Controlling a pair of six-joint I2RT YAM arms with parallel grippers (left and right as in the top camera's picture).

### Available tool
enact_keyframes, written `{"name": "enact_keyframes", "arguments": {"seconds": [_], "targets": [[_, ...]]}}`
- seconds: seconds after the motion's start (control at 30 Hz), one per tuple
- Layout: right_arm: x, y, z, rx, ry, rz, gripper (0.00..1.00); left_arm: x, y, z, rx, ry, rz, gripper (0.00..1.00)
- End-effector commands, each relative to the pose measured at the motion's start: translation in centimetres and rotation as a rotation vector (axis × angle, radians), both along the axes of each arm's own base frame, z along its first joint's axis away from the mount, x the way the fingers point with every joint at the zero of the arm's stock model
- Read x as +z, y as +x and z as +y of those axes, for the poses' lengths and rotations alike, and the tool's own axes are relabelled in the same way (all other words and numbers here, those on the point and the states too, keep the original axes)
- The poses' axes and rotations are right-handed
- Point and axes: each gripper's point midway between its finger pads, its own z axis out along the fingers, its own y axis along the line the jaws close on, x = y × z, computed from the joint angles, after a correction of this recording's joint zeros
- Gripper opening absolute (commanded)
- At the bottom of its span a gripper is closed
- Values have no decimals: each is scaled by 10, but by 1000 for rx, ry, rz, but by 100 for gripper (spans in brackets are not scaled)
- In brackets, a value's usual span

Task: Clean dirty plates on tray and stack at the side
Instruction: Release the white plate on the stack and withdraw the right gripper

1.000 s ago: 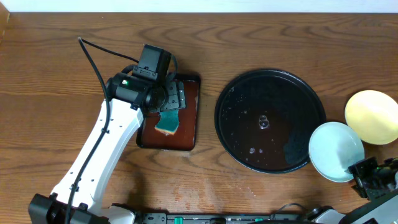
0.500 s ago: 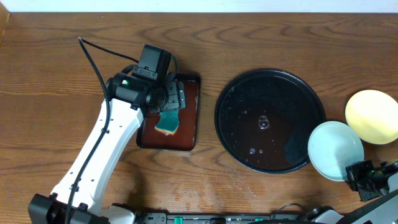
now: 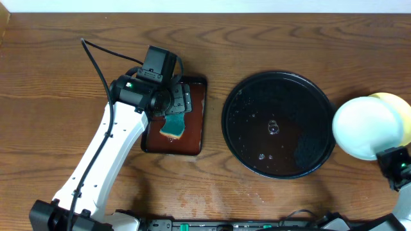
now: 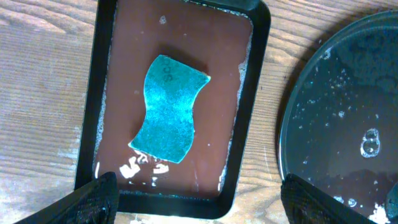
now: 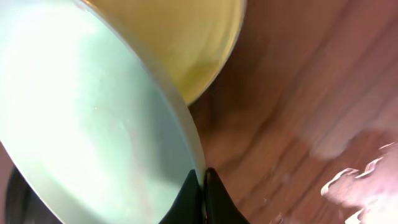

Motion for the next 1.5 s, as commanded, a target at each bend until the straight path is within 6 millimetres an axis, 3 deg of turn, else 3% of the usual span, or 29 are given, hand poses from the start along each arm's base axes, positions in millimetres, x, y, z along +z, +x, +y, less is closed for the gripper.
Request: {"name": "enact_keyframes", "arguments": {"seconds": [0.0, 0.13, 0.33, 0.4, 0.47, 0.57, 0.67, 0.7, 0.77, 0.9, 1.07, 1.1, 1.13, 1.2, 1.3, 1.37, 1.47], "targets": [[3, -8, -33, -229, -59, 45, 1, 9, 4, -1, -3, -3, -24, 84], [4, 3, -53, -293, -86, -8, 1, 9, 4, -1, -3, -3, -24, 84], [-23, 8, -56, -318, -26, 21, 1, 9, 4, -1, -3, -3, -24, 84], [-24, 17, -55, -266, -35, 4, 28, 9, 4, -1, -3, -3, -24, 84], [-7, 39, -52, -148, -54, -104, 39, 9, 4, -1, -3, -3, -24, 84], [44, 76, -33, 26, -31, -335, 44, 9, 4, -1, -3, -3, -24, 84], [92, 96, 3, 197, -6, -472, 44, 9, 4, -1, -3, -3, -24, 84], [110, 101, 24, 288, -11, -508, 43, 9, 4, -1, -3, -3, -24, 84], [128, 105, 60, 419, -36, -522, 43, 9, 4, -1, -3, -3, -24, 84], [141, 98, 144, 701, -92, -499, 43, 9, 4, -1, -3, -3, -24, 84], [150, 72, 255, 1080, -62, -522, 48, 9, 4, -1, -3, -3, -24, 84], [152, 62, 280, 1168, -42, -533, 91, 9, 4, -1, -3, -3, -24, 84], [153, 57, 295, 1217, -29, -539, 99, 9, 4, -1, -3, -3, -24, 84], [153, 42, 328, 1338, 11, -549, 99, 9, 4, -1, -3, -3, -24, 84], [153, 26, 356, 1449, 46, -553, 99, 9, 4, -1, -3, -3, -24, 84], [143, 25, 357, 1507, -73, -530, 99, 9, 4, -1, -3, -3, -24, 84], [134, 19, 357, 1504, -55, -468, 99, 9, 4, -1, -3, -3, -24, 84]]}}
